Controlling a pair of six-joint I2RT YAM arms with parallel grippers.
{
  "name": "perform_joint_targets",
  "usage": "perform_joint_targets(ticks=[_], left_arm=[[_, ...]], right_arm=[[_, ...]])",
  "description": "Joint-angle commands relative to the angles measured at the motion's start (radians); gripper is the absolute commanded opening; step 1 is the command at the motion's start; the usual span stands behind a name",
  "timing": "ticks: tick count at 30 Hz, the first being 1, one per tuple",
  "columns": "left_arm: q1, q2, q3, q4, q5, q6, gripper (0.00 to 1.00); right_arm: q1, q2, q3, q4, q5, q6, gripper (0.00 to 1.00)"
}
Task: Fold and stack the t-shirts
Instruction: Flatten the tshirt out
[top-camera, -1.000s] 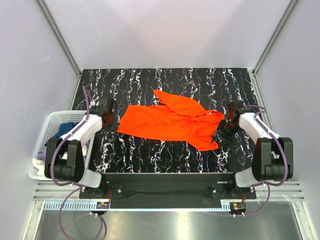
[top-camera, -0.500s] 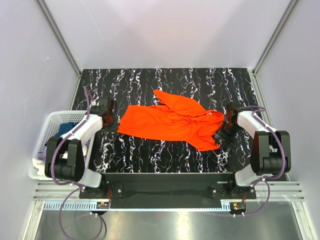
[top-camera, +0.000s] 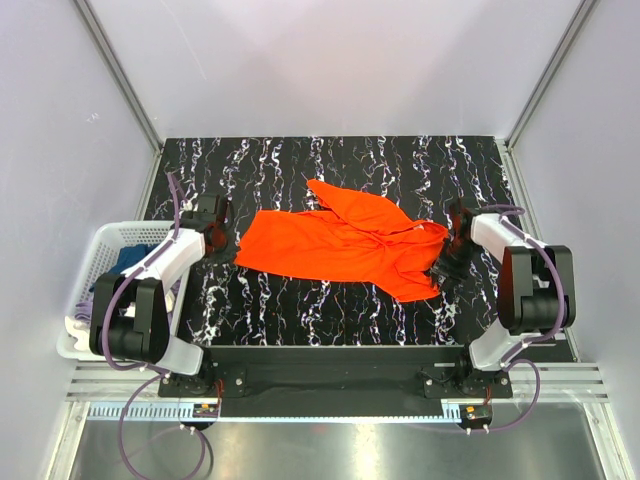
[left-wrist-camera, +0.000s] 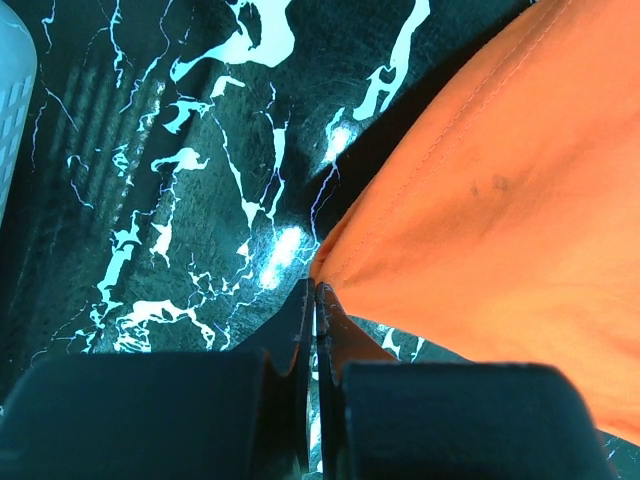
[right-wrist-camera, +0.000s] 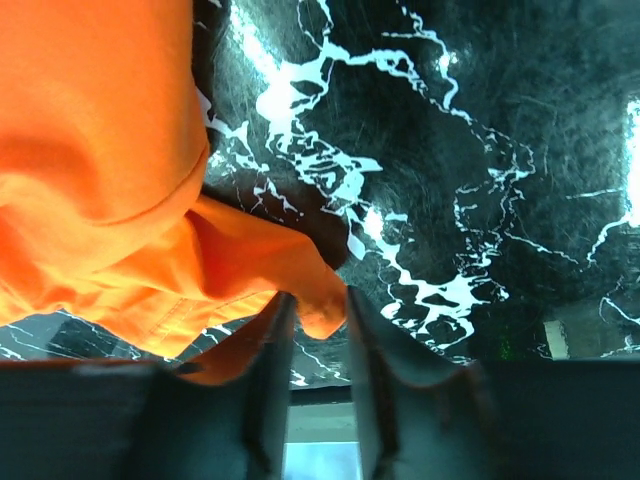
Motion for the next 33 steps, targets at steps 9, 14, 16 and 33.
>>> perform_joint_targets(ticks=[9, 14, 16, 33], left_arm=[[0.004, -0.023, 0.034, 0.022, 0.009, 0.034, 0.0], [0.004, -0.084, 0.096, -0.03, -0.004, 0.051, 0.0], [0.004, -0.13, 0.129, -0.047, -0.008, 0.055, 0.0], [0.006, -0.253, 0.57, -0.045, -0.007, 0.098, 0.0]], right_arm=[[-0.004, -0.037, 0.072, -0.02, -0.002, -0.029, 0.01], [-0.004, -0.081, 0.249, -0.132, -0.046, -0.034, 0.0], [-0.004, -0.089, 0.361, -0.168, -0.051, -0.031, 0.0], [-0.058, 0.204, 1.553, -0.498, -0.037, 0.0, 0.0]])
